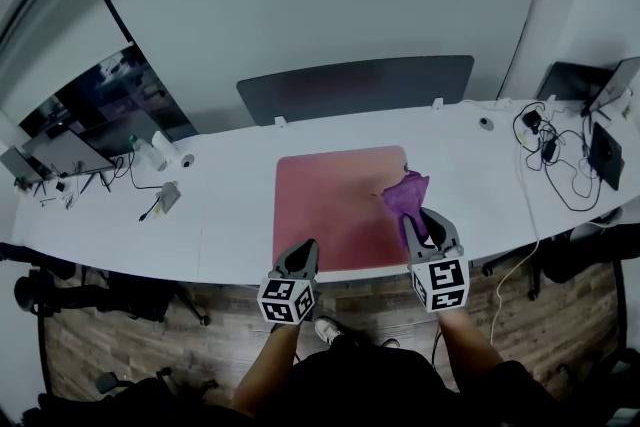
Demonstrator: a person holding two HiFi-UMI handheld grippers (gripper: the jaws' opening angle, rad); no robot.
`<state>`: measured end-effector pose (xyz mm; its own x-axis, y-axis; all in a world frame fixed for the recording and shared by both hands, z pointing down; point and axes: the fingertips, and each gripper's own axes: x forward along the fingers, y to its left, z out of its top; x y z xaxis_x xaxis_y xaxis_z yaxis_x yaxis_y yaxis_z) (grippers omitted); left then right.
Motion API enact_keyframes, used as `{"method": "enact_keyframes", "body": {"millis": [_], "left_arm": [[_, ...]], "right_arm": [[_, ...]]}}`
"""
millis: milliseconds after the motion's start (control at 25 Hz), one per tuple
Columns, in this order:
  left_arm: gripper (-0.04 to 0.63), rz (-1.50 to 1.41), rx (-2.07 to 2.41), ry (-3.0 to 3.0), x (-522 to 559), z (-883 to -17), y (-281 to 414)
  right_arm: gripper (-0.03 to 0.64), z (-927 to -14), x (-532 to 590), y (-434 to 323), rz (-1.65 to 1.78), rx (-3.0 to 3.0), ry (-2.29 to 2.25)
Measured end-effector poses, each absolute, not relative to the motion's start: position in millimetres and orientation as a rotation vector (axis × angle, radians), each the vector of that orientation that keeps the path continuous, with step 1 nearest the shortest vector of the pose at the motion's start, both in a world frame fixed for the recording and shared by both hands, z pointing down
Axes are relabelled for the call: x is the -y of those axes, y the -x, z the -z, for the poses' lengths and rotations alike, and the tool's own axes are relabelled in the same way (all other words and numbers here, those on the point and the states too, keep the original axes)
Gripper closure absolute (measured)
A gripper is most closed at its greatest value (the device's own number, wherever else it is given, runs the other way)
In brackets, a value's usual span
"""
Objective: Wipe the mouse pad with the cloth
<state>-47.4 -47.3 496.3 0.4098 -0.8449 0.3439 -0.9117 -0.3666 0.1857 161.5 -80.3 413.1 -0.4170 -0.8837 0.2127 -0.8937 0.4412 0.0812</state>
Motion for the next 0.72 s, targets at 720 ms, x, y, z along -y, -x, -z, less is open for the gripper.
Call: {"method": "enact_keyframes", "body": {"millis": [720], "left_arm": [[0.574, -0.235, 1.511, -2.328, 39, -488, 48]], "right_arm": [[0.532, -425, 75, -150, -0.102, 2.472, -1.52]]}}
